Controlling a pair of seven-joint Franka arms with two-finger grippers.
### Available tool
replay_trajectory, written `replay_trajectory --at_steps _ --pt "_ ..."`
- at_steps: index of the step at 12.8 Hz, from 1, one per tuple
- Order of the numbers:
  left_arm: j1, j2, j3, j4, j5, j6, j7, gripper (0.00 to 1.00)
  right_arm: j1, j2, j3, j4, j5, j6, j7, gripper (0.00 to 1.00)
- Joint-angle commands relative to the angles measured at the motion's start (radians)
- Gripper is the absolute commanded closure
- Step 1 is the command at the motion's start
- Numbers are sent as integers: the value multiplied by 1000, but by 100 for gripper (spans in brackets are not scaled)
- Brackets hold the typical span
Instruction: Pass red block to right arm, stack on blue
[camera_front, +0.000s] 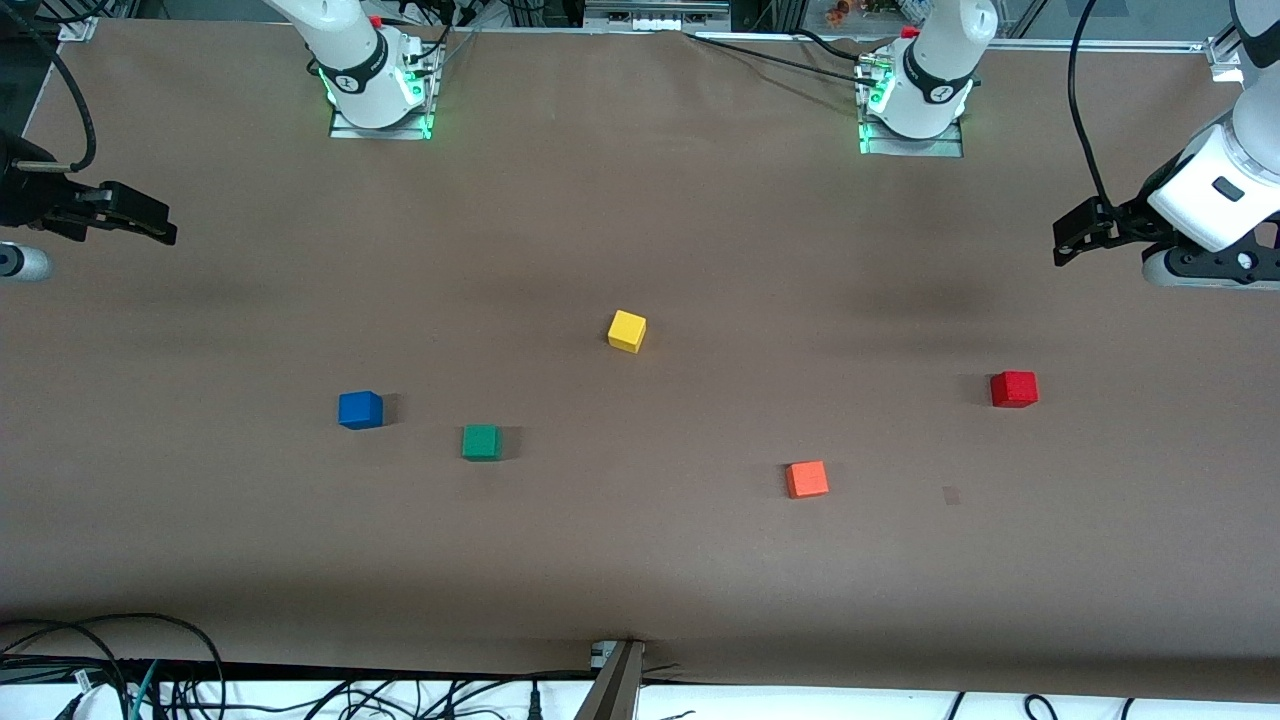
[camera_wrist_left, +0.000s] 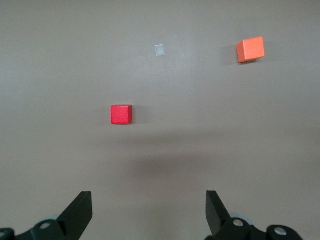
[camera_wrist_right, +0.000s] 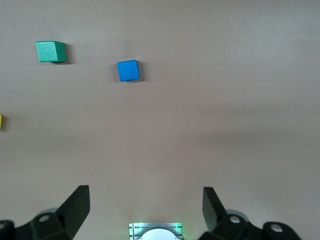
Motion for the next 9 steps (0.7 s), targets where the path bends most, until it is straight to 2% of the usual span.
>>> replay_trajectory --at_steps 1,9 --pt "6 3 8 12 -39 -17 29 0 -6 6 -2 20 12 -15 -14 0" --pt "5 5 2 15 -22 -23 20 0 -6 6 -1 23 12 -15 -14 0"
